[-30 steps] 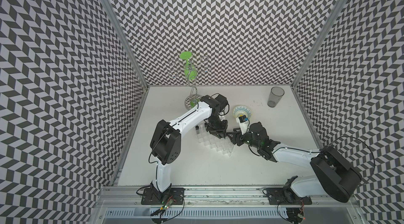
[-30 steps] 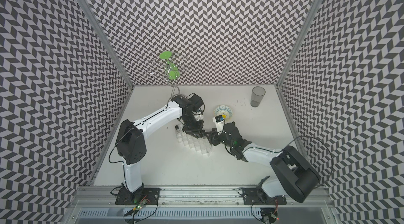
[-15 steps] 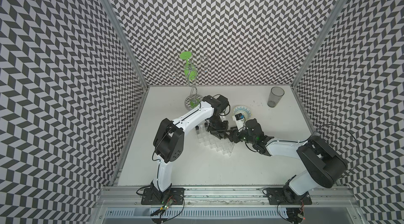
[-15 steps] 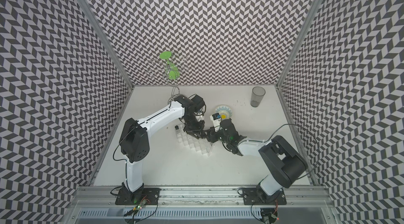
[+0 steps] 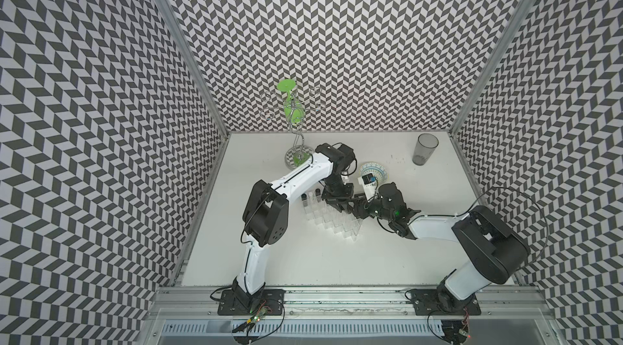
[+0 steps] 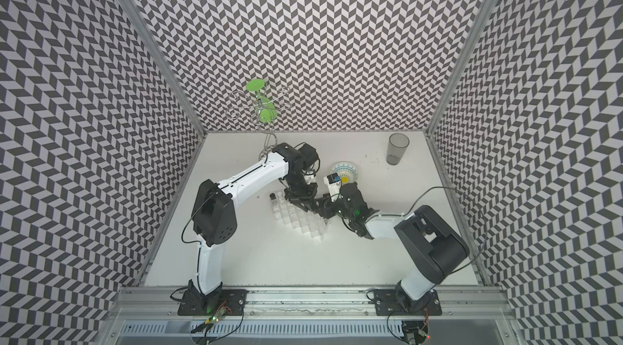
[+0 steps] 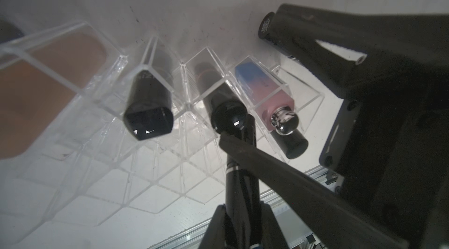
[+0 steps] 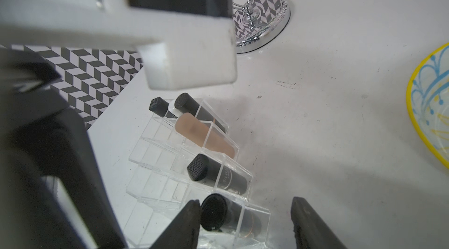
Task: Arrange the lipsticks in the organizer
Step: Place the lipstick in the storage box.
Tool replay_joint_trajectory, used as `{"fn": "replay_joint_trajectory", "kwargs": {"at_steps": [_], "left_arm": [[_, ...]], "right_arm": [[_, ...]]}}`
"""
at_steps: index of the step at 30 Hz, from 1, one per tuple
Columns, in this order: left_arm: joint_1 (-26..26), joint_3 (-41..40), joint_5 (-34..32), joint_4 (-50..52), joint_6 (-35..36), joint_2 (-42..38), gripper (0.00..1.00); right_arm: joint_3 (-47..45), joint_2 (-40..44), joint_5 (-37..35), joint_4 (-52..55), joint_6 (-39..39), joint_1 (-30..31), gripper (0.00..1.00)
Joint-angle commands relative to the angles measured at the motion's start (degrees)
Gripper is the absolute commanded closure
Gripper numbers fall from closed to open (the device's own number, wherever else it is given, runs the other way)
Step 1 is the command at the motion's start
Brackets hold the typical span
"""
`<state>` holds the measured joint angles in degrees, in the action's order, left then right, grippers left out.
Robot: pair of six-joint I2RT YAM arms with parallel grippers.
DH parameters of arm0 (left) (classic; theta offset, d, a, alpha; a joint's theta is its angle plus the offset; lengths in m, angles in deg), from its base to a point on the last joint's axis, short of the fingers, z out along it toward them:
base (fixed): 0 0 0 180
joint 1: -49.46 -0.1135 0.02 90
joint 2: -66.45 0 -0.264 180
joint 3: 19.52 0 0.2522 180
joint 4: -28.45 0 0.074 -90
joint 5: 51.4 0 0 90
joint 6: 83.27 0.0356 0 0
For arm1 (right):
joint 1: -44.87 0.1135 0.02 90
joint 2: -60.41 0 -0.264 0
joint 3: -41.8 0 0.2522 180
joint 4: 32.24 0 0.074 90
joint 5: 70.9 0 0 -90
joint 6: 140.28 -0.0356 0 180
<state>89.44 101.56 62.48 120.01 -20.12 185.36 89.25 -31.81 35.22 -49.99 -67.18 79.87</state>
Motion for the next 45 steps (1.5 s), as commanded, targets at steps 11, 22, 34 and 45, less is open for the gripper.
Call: {"fn": "replay_joint_trajectory", "kwargs": {"at_steps": [11, 22, 34, 45], "left_arm": [[0.06, 1.63, 3.45, -8.22, 0.78, 1.08, 0.66], [-1.13, 0.61, 3.66, -12.71, 0.86, -4.03, 0.66], [-1.76, -51.81, 5.53, -83.01, -17.67, -44.04, 0.0], [-5.37, -77.36, 1.14, -108.07, -16.37, -60.59, 0.0]], "right_arm": [[-1.54, 0.81, 1.55, 3.79, 1.21, 0.33, 0.37], [-0.24, 6.27, 0.56, 6.43, 0.33, -0.5, 0.36], [2.51, 18.74, -3.75, 20.57, -2.42, -2.48, 0.33], [-2.9, 17.31, -13.08, 28.07, -6.32, -5.04, 0.37]]}}
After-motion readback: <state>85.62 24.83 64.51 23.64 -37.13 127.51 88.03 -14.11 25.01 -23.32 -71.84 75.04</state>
